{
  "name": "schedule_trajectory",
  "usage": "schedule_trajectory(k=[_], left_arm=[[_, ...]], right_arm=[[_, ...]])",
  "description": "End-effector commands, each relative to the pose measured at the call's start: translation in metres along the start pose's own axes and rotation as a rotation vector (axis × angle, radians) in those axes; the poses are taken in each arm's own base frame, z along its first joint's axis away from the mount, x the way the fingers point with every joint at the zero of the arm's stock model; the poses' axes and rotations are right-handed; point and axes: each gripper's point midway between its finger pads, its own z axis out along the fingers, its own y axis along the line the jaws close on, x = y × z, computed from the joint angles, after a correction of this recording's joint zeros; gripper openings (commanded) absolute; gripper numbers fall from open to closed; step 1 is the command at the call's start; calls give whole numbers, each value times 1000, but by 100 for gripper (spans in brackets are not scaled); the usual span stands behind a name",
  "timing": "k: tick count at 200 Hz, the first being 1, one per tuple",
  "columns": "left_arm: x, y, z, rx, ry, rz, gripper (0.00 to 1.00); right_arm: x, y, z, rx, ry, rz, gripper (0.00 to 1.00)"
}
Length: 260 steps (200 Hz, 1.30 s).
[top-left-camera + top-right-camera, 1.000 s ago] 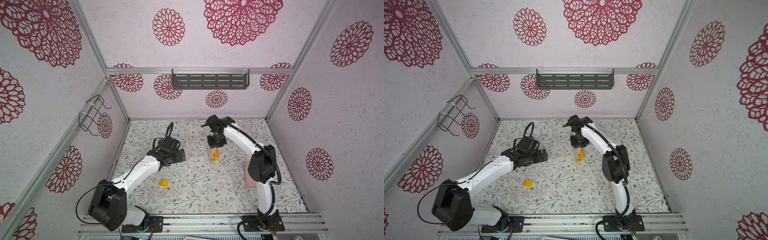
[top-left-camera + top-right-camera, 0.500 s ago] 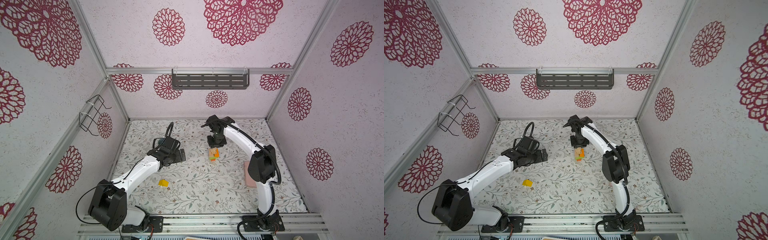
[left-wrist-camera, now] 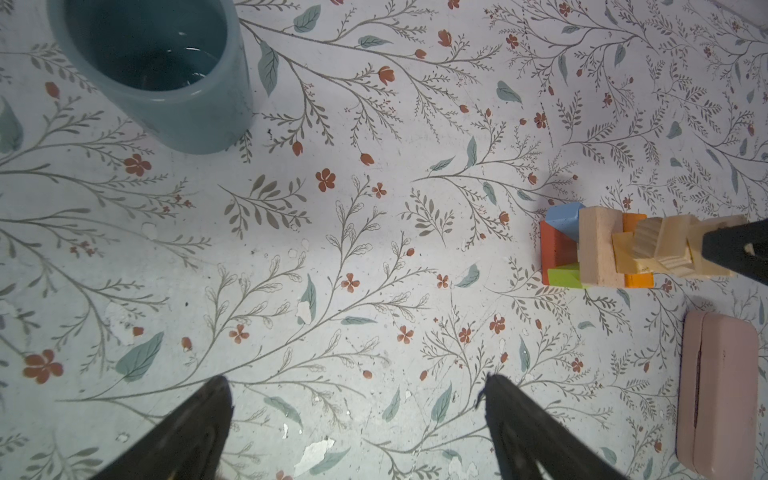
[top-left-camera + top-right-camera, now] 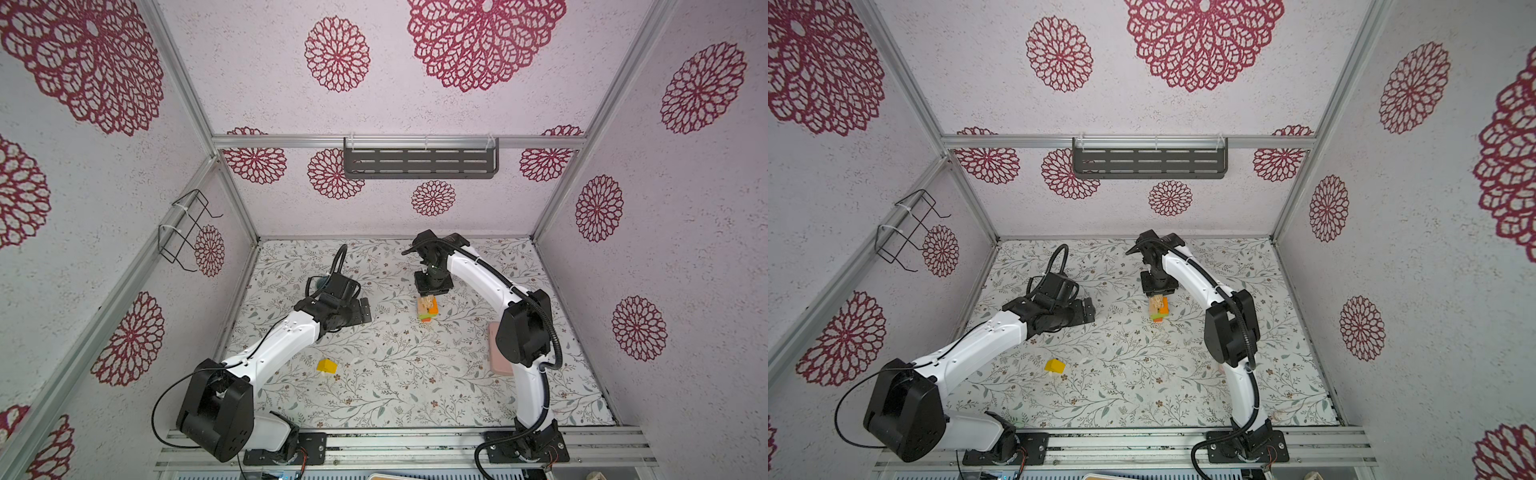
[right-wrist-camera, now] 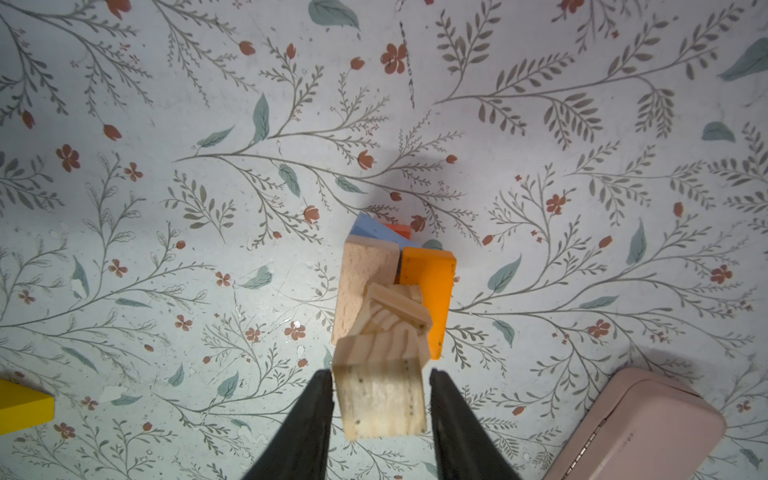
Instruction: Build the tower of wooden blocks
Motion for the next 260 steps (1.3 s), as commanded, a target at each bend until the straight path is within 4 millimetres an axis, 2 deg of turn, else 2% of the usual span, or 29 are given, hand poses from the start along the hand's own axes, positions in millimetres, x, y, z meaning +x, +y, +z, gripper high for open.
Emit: schedule_trajectory(k=[1, 48, 72, 95, 119, 133, 140, 153, 189, 219, 260], left_arm=[[-1, 1, -4, -7, -10, 22, 97], [-17, 9, -29, -42, -58, 35, 97], [-22, 15, -45, -60, -69, 50, 99], [-23, 31, -61, -126, -56, 65, 100], [-20, 52, -79, -184, -46, 40, 98], [-16, 62, -88, -200, -43, 14, 97], [-13, 65, -92, -207, -39, 5, 97], [-8, 73, -99, -221, -31, -7, 97], [14, 94, -110, -296, 8, -76, 96], [33, 109, -113, -342, 23, -158, 91], [68, 127, -100, -400, 85, -284, 87]], right_arm=[[-13, -4, -25, -1, -72, 4, 43], [-26, -2, -68, -45, -230, -22, 44], [-23, -8, -92, -67, -339, -34, 50], [-13, -17, -117, -94, -450, -46, 55], [3, -29, -139, -118, -561, -52, 70], [16, -36, -143, -136, -594, -53, 78], [21, -40, -146, -147, -612, -50, 85], [32, -44, -145, -171, -634, -45, 99], [60, -60, -140, -254, -729, 28, 99], [87, -84, -118, -229, -763, 120, 99], [109, -110, -89, -190, -728, 215, 99]])
